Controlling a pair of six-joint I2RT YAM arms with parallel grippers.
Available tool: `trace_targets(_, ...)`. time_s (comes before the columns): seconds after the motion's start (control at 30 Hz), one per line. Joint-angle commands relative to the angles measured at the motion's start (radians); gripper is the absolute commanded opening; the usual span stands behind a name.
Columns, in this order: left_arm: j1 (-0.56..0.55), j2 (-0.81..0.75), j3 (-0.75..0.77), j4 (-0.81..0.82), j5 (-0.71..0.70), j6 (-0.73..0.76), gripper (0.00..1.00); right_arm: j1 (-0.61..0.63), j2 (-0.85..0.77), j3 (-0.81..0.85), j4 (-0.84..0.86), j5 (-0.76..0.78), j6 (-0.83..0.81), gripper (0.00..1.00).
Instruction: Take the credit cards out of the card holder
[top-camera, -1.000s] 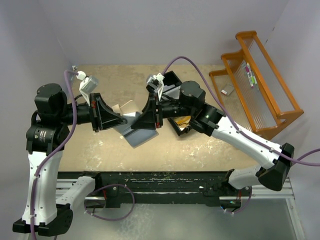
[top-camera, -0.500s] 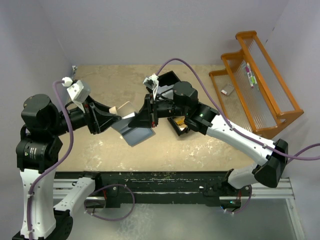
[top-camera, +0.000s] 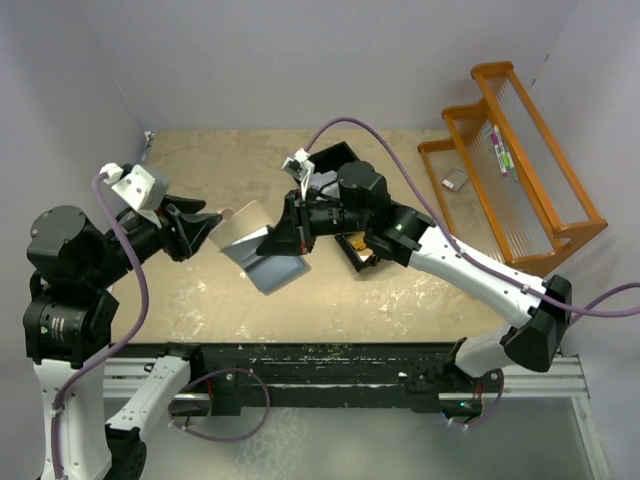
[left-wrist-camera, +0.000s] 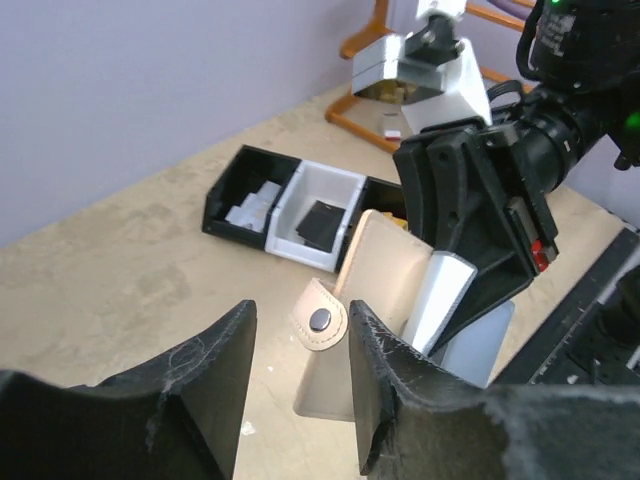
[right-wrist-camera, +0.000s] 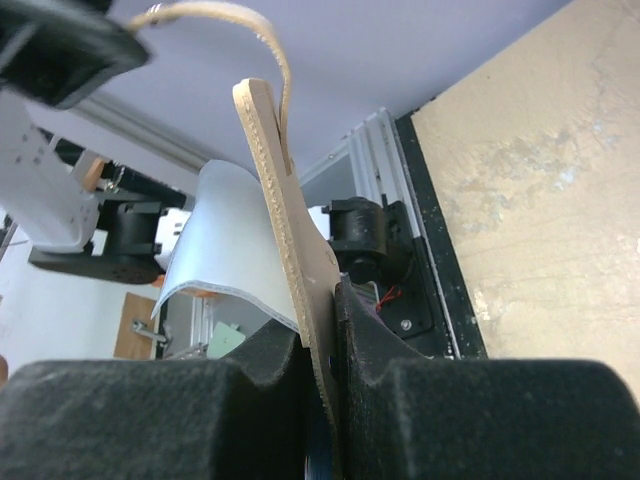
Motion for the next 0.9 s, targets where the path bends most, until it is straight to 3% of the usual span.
trace_targets(0.0,-0.001,-0.017,0.021,0.079,-0.036,0.029,0.5,0.005,0.04,0.115,-0.111,0.081,-0.01,0.0)
trace_targets(0.1,-0.001,0.003,0.014,-0.002,0.166,0.092,0.7,0.005,0.082,0.182,-0.213,0.137,-0.033,0.0)
trace_targets(0.13,-0.001,0.0,-0.006,-0.022,0.205,0.121,0.79,0.006,0.092,0.201,-0.243,0.149,-0.038,0.0)
trace_targets(0.2,-0.001,-0.026,-0.05,-0.051,0.234,0.206,0.88,0.008,0.11,0.235,-0.299,0.181,-0.049,0.0)
trace_targets(0.43,-0.001,-0.176,-0.269,0.068,0.022,0.331,0.93,0.051,0.178,0.361,-0.45,0.273,-0.086,0.0)
trace_targets(0.67,-0.001,-0.187,-0.331,0.141,-0.192,0.188,0.97,0.069,0.185,0.386,-0.43,0.226,-0.099,0.0)
trace_targets(0.77,-0.001,-0.133,-0.286,0.1,-0.168,0.118,0.98,0.069,0.182,0.375,-0.406,0.175,-0.112,0.0)
trace_targets(0.87,-0.001,-0.092,-0.246,0.07,-0.032,0.064,0.98,0.068,0.168,0.354,-0.372,0.128,-0.115,0.0)
